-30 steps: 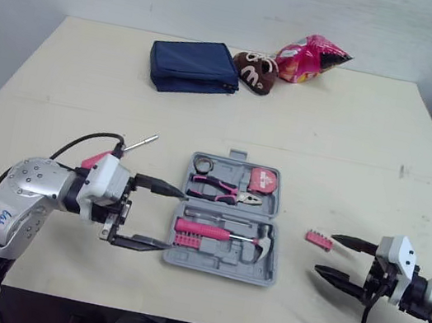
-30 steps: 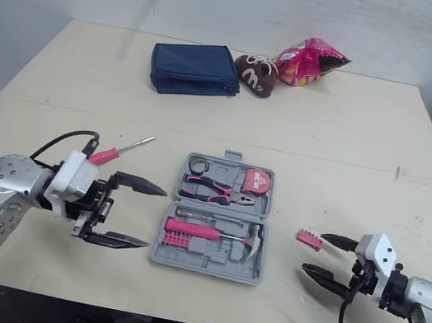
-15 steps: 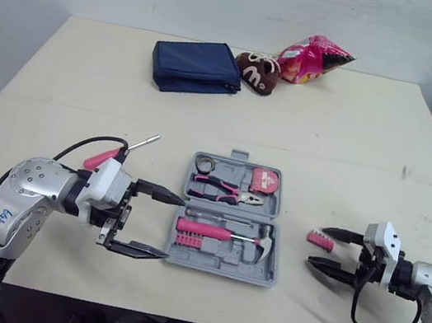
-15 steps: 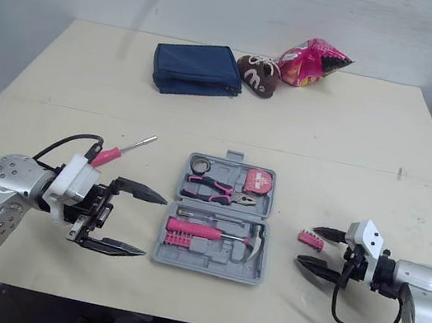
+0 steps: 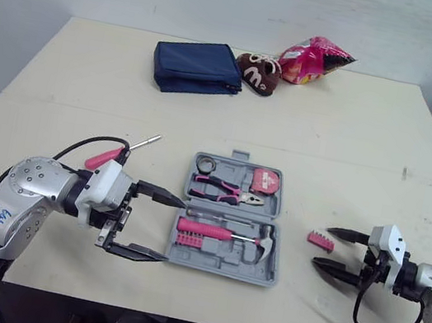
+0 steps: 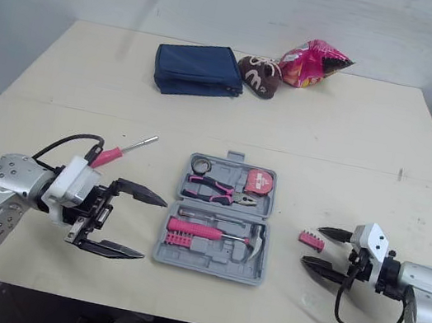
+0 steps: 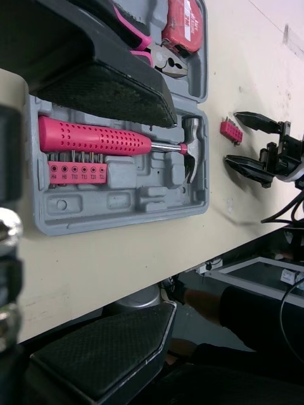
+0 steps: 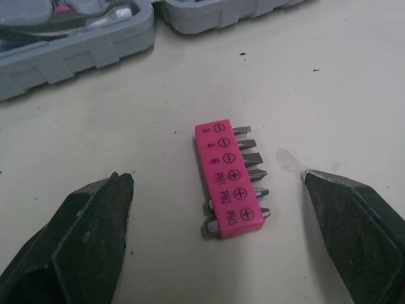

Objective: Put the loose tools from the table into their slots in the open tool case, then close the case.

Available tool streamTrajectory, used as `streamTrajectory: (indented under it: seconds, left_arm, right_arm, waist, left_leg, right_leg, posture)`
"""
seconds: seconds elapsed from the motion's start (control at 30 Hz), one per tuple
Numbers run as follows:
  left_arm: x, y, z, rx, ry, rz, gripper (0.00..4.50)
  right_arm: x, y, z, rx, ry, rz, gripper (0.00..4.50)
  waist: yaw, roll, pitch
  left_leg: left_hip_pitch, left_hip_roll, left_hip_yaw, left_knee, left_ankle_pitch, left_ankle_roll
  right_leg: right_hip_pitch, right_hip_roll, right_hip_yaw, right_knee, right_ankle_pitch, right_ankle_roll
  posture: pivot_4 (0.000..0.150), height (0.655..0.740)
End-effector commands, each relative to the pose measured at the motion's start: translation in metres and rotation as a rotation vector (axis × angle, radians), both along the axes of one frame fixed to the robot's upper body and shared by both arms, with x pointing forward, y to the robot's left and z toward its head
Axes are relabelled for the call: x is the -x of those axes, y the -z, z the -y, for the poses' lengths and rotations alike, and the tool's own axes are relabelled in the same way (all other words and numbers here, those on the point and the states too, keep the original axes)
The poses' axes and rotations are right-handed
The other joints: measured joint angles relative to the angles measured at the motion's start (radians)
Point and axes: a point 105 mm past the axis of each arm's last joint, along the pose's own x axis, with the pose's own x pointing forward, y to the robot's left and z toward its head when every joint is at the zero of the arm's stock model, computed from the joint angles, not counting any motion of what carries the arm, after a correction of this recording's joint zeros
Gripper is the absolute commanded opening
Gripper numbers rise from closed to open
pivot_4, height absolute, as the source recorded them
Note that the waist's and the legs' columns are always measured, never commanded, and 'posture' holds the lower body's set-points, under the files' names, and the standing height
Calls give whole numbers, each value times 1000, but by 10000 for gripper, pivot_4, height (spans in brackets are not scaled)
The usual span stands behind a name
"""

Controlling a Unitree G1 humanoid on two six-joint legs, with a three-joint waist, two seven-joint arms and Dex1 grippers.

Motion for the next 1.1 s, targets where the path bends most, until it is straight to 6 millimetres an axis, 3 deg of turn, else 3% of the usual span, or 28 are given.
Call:
streamTrajectory:
  seconds: [0.03, 0.13, 0.33, 0.37, 0.53, 0.7, 0.87, 1.1]
  left_arm:
    - [2, -6, 2, -3, 23, 38, 44405]
    - [2, -6, 3, -5, 24, 40, 45000]
    - [2, -6, 4, -5, 30, 37, 45000]
    - [2, -6, 4, -6, 32, 36, 45000]
    - [1, -6, 6, 0, 42, 43, 45000]
    - [0, -7, 6, 4, 51, 83, 45000]
    - [0, -5, 2, 8, 65, 76, 45000]
    - [-1, 2, -3, -16, 52, 46, 45000]
  right_arm:
    - [8, 17, 9, 52, 25, -63, 45000]
    - [9, 20, 12, 64, 34, -63, 37137]
    - [9, 24, 19, 49, 76, -68, 9345]
    - [9, 24, 20, 46, 80, -67, 7538]
    - [7, 16, 18, 27, 68, -12, 7546]
    - [6, -19, -8, 51, -70, 99, 7546]
    - [23, -54, -71, 101, -245, 59, 7546]
    - [39, -66, -123, 170, -220, -93, 7546]
  waist:
    - [0, 0, 0]
    - [1, 0, 0]
    - [-1, -3, -2]
    - [-1, -3, -2]
    - [1, -4, -2]
    - [1, -2, -1]
    - [-4, 5, 3]
    - [0, 4, 4]
  left_leg:
    - [0, 0, 0, 0, 0, 0]
    - [0, 0, 0, 0, 0, 0]
    - [1, 0, 0, 1, 0, 0]
    - [1, 0, 0, 1, 0, 1]
    - [2, -1, -2, 1, -1, 3]
    - [2, -1, -2, 0, -1, 4]
    - [-3, 0, 1, -1, 0, 2]
    - [-4, 2, 0, -2, 0, 0]
  right_leg:
    - [0, 0, 0, 0, 0, 0]
    - [1, 0, 0, 0, 0, 0]
    - [3, 0, 0, -1, 1, 1]
    - [3, 0, 0, -2, 1, 1]
    - [8, -1, -1, -7, 4, 3]
    - [9, -2, -2, -9, 4, 4]
    - [-2, 0, 1, -4, 4, 4]
    - [-3, 0, 2, -4, 4, 3]
  posture:
    - [1500, 7400]
    - [1500, 7400]
    - [1500, 7400]
    - [1500, 7400]
    - [1500, 7400]
    - [1500, 7400]
    - [1500, 7400]
    - [1500, 7400]
